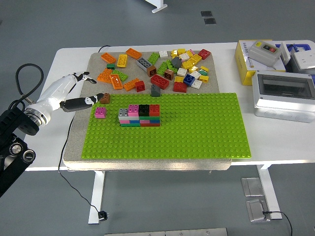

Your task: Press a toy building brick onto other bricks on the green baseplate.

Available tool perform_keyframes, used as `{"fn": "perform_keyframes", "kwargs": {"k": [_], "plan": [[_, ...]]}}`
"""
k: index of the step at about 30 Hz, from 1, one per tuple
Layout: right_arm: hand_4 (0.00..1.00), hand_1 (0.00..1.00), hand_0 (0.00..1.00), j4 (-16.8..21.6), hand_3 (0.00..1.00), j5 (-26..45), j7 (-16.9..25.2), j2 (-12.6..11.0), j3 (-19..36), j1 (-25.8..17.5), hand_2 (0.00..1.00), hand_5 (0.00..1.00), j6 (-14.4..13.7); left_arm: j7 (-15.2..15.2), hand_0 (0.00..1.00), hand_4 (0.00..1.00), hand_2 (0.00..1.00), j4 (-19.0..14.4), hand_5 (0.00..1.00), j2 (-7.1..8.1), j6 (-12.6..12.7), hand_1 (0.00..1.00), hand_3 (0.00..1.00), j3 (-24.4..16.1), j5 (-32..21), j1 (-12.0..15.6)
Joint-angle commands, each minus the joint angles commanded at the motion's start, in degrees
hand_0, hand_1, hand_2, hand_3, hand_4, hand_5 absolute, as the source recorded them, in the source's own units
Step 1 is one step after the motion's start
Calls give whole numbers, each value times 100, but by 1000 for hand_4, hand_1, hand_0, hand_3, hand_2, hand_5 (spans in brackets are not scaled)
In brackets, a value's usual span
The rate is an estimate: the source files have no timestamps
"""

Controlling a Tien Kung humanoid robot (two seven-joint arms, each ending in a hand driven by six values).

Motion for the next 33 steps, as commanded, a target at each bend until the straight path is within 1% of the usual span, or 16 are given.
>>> {"fn": "perform_keyframes", "kwargs": {"k": [2, 4, 5, 8, 10, 11, 13, 16, 17, 20, 24, 29, 33], "plan": [[398, 700, 704, 0, 697, -15, -17, 6, 19, -7, 708, 817, -1, -114, 994, 718, 970, 176, 459, 2, 122, 954, 887, 107, 77, -25], [398, 700, 704, 0, 697, -54, -35, 11, 33, -5, 708, 817, -11, -217, 994, 718, 970, 369, 459, -51, 227, 954, 887, 258, 175, -114], [397, 709, 705, 0, 698, -74, -42, 12, 35, -2, 713, 809, -19, -268, 997, 639, 993, 473, 285, -85, 284, 959, 890, 348, 234, -170], [397, 709, 705, 0, 698, -133, -66, 19, 44, 14, 713, 809, -47, -451, 997, 639, 993, 820, 285, -204, 474, 959, 890, 677, 413, -373], [397, 709, 705, 0, 698, -160, -82, 19, 44, 26, 713, 809, -57, -532, 997, 639, 993, 1056, 285, -273, 554, 959, 890, 901, 508, -501], [398, 770, 724, 0, 689, -161, -89, 18, 34, 32, 780, 809, -59, -555, 998, 597, 996, 1176, 233, -308, 580, 975, 860, 1018, 564, -573], [398, 770, 724, 0, 689, -153, -104, 16, 16, 41, 780, 809, -59, -546, 998, 597, 996, 1374, 233, -357, 590, 975, 860, 1220, 712, -706], [398, 770, 724, 0, 689, -139, -129, 10, 2, 49, 780, 809, -46, -454, 998, 597, 996, 1671, 233, -411, 562, 975, 860, 1600, 1000, -987], [397, 777, 727, 0, 684, -134, -133, 7, -6, 54, 793, 812, -41, -436, 998, 597, 995, 1756, 226, -426, 553, 982, 841, 1707, 1036, -1069], [397, 777, 727, 0, 684, -109, -139, -1, -37, 71, 793, 812, -31, -411, 998, 597, 995, 2026, 226, -483, 525, 982, 841, 2061, 1045, -1316], [396, 778, 729, 0, 679, -103, -146, -9, -70, 111, 796, 814, -27, -421, 998, 595, 996, 2342, 219, -535, 496, 981, 834, 2550, 908, -1590], [396, 778, 729, 0, 679, -118, -158, -7, -86, 127, 796, 814, -27, -417, 998, 595, 996, 2525, 219, -550, 459, 981, 834, 2937, 755, -1694], [396, 778, 731, 0, 679, -174, -166, 0, -79, 125, 796, 813, -31, -396, 998, 597, 995, 2590, 222, -583, 433, 980, 833, 3047, 700, -1719]]}}
